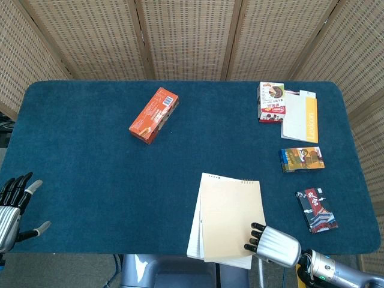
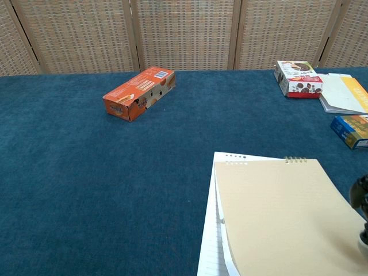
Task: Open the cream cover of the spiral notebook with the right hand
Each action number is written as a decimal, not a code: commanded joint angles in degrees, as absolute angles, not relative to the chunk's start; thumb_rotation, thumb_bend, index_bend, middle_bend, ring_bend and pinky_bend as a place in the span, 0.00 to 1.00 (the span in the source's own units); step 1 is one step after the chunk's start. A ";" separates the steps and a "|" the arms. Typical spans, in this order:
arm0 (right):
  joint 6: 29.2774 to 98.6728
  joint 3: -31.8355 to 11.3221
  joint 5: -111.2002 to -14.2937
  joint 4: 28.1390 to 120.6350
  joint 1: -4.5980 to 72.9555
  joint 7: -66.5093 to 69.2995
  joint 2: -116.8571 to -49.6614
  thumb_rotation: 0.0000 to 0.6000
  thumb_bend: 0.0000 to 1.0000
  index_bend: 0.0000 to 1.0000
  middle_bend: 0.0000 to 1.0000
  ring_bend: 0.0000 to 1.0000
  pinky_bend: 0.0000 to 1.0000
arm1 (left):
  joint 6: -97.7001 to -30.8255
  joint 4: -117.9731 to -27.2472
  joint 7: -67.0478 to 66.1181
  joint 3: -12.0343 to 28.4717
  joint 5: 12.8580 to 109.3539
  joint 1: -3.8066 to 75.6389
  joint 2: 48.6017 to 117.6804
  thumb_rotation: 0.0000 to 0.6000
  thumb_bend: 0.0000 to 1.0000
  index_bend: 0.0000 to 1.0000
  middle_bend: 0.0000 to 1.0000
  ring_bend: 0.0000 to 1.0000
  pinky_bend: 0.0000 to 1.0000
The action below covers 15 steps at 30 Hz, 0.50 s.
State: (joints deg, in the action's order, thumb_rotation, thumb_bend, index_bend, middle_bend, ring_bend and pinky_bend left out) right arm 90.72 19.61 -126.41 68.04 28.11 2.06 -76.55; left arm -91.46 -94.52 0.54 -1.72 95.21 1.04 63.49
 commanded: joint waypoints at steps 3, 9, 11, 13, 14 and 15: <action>90.93 20.03 -127.56 67.49 27.36 0.83 -76.77 1.00 0.59 0.72 0.73 0.60 0.38 | -91.65 -94.43 0.75 -1.72 95.25 0.96 63.47 1.00 0.00 0.00 0.00 0.00 0.00; 91.48 18.55 -126.23 68.76 27.53 1.82 -76.26 1.00 0.61 0.72 0.73 0.60 0.38 | -91.85 -94.22 1.30 -1.71 95.20 0.85 63.35 1.00 0.00 0.00 0.00 0.00 0.00; 91.83 17.59 -125.22 69.84 27.76 2.44 -75.74 1.00 0.62 0.72 0.73 0.60 0.38 | -91.80 -94.20 1.35 -1.69 95.14 0.87 63.35 1.00 0.00 0.00 0.00 0.00 0.00; 91.76 16.34 -123.65 71.63 28.24 3.48 -74.89 1.00 0.62 0.72 0.73 0.60 0.38 | -91.56 -94.24 1.33 -1.64 95.01 0.98 63.33 1.00 0.00 0.00 0.00 0.00 0.00; 91.55 15.51 -122.48 72.91 28.59 4.26 -74.29 1.00 0.62 0.72 0.73 0.60 0.38 | -91.39 -94.30 1.29 -1.64 94.93 1.04 63.30 1.00 0.00 0.00 0.00 0.00 0.00; 91.36 14.91 -121.66 73.79 28.83 4.71 -73.86 1.00 0.62 0.72 0.73 0.60 0.38 | -91.33 -94.34 1.27 -1.63 94.89 1.07 63.28 1.00 0.00 0.00 0.00 0.00 0.00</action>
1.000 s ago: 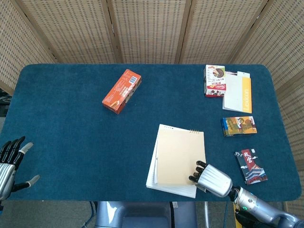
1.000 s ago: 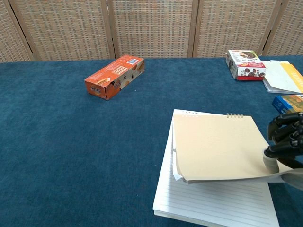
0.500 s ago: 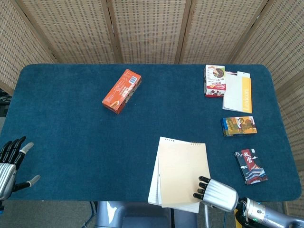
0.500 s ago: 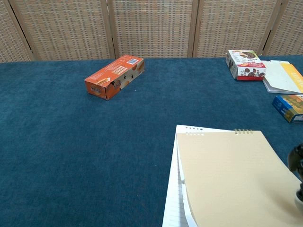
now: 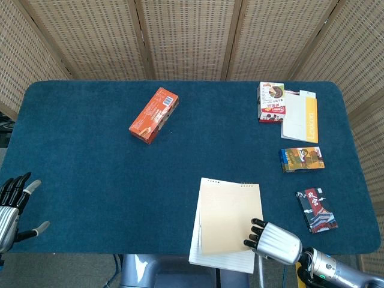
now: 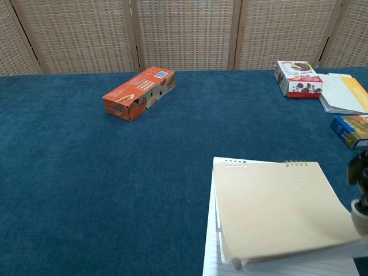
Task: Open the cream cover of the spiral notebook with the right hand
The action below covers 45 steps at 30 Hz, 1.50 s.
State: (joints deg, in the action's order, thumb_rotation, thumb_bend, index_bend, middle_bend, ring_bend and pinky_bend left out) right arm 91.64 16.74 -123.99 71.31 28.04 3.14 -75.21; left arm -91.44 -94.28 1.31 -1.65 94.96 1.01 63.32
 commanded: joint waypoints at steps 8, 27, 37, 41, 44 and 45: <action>85.27 7.03 -109.49 82.89 32.07 9.23 -69.81 1.00 0.62 0.72 0.73 0.60 0.38 | -90.85 -94.75 1.36 -1.39 94.34 1.31 63.02 1.00 0.00 0.00 0.00 0.00 0.00; 67.83 -5.38 -85.53 79.39 36.66 14.48 -71.87 1.00 0.62 0.72 0.73 0.61 0.38 | -87.56 -96.09 1.03 0.01 90.79 2.87 62.36 1.00 0.00 0.00 0.00 0.00 0.00; 60.61 -10.41 -76.89 71.62 39.33 14.76 -75.01 1.00 0.62 0.72 0.73 0.61 0.38 | -85.56 -96.71 -1.19 0.96 88.58 3.95 62.92 1.00 0.00 0.00 0.00 0.00 0.00; 57.98 -12.53 -73.76 67.44 40.86 14.45 -76.73 1.00 0.62 0.72 0.73 0.61 0.38 | -84.85 -96.54 -2.00 1.53 87.89 4.58 63.44 1.00 0.00 0.00 0.00 0.00 0.00; 54.99 -14.11 -71.20 63.17 42.54 14.21 -78.52 1.00 0.62 0.72 0.73 0.61 0.38 | -83.97 -96.49 -2.40 2.01 87.04 5.18 63.75 1.00 0.00 0.00 0.00 0.00 0.00; 53.76 -14.55 -70.44 61.22 43.25 14.02 -79.31 1.00 0.62 0.72 0.73 0.61 0.38 | -83.69 -96.41 -2.49 2.28 86.75 5.46 63.88 1.00 0.00 0.00 0.00 0.00 0.00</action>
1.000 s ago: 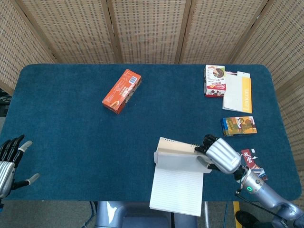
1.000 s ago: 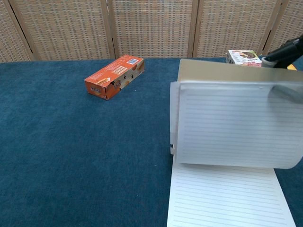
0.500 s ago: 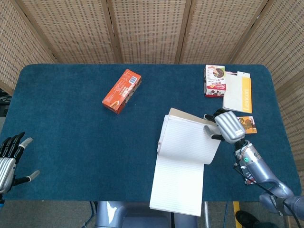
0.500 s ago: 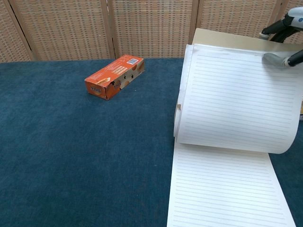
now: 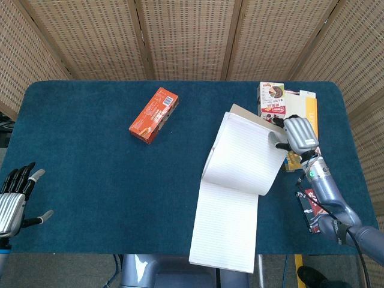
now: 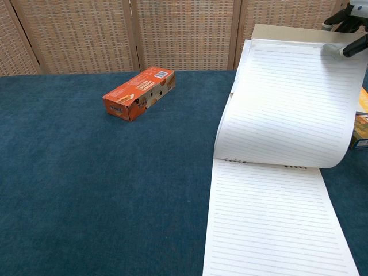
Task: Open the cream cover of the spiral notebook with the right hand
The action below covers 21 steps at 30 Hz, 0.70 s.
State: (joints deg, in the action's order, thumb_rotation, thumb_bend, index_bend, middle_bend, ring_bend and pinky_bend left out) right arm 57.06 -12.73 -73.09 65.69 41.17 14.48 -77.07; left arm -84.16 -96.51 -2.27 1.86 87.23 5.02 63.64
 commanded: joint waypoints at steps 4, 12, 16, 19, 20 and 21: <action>50.24 -15.38 -69.03 54.85 45.46 13.73 -82.09 1.00 0.62 0.72 0.73 0.61 0.38 | -83.93 -94.38 -0.75 3.34 87.75 6.67 65.17 1.00 0.00 0.00 0.00 0.00 0.00; 39.07 -13.80 -68.41 42.12 49.55 12.34 -86.77 1.00 0.00 0.00 0.00 0.00 0.00 | -82.89 -91.40 -0.56 4.37 86.39 7.97 67.31 1.00 0.00 0.00 0.00 0.00 0.00; 40.66 -14.13 -69.01 40.21 49.43 13.03 -87.61 1.00 0.00 0.00 0.00 0.00 0.00 | -82.12 -91.29 -1.37 4.43 85.69 8.39 67.68 1.00 0.00 0.00 0.00 0.00 0.00; 43.67 -14.57 -70.20 41.79 48.49 15.69 -86.71 1.00 0.00 0.00 0.00 0.00 0.00 | -81.88 -91.39 -1.64 4.28 85.76 8.61 67.75 1.00 0.00 0.00 0.00 0.00 0.00; 44.49 -14.58 -70.59 42.43 48.20 16.24 -86.30 1.00 0.00 0.00 0.00 0.00 0.00 | -81.92 -91.42 -1.62 4.24 85.84 8.61 67.73 1.00 0.00 0.00 0.00 0.00 0.00; 46.41 -14.62 -71.37 43.83 47.52 16.99 -85.39 1.00 0.00 0.00 0.00 0.00 0.00 | -82.09 -91.49 -1.49 4.11 86.06 8.57 67.65 1.00 0.00 0.00 0.00 0.00 0.00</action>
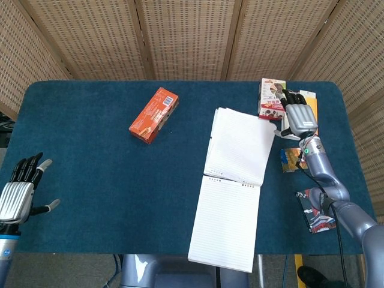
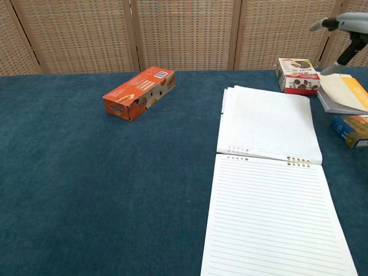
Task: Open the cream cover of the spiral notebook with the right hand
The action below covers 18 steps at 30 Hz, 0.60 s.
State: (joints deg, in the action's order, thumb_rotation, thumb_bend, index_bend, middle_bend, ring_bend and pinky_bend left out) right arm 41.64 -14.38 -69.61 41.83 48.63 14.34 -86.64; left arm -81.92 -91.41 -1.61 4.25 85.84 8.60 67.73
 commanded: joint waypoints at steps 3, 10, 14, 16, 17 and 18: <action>51.74 -14.66 -72.97 47.77 45.40 17.82 -83.22 1.00 0.00 0.00 0.00 0.00 0.00 | -82.58 -91.64 -1.03 3.91 86.43 8.39 67.38 1.00 0.00 0.00 0.00 0.00 0.00; 67.99 -11.28 -76.73 63.08 34.43 14.41 -76.24 1.00 0.00 0.00 0.00 0.00 0.00 | -84.26 -92.31 0.36 3.16 87.45 7.36 66.26 1.00 0.00 0.00 0.00 0.00 0.00; 77.19 -7.57 -78.69 72.52 26.36 10.54 -73.18 1.00 0.00 0.00 0.00 0.00 0.00 | -84.90 -92.97 1.44 2.37 88.25 6.75 65.23 1.00 0.00 0.00 0.00 0.00 0.00; 80.64 -5.59 -79.32 76.17 22.51 9.82 -72.51 1.00 0.00 0.00 0.00 0.00 0.00 | -85.51 -93.05 1.73 1.92 88.96 6.38 64.97 1.00 0.00 0.00 0.00 0.00 0.00; 81.32 -4.88 -79.52 77.16 21.42 10.04 -72.30 1.00 0.00 0.00 0.00 0.00 0.00 | -85.66 -93.05 1.79 1.76 89.23 6.29 64.91 1.00 0.00 0.00 0.00 0.00 0.00; 82.58 -3.89 -79.92 78.40 19.79 10.30 -72.04 1.00 0.00 0.00 0.00 0.00 0.00 | -85.83 -93.07 1.90 1.53 89.64 6.20 64.82 1.00 0.00 0.00 0.00 0.00 0.00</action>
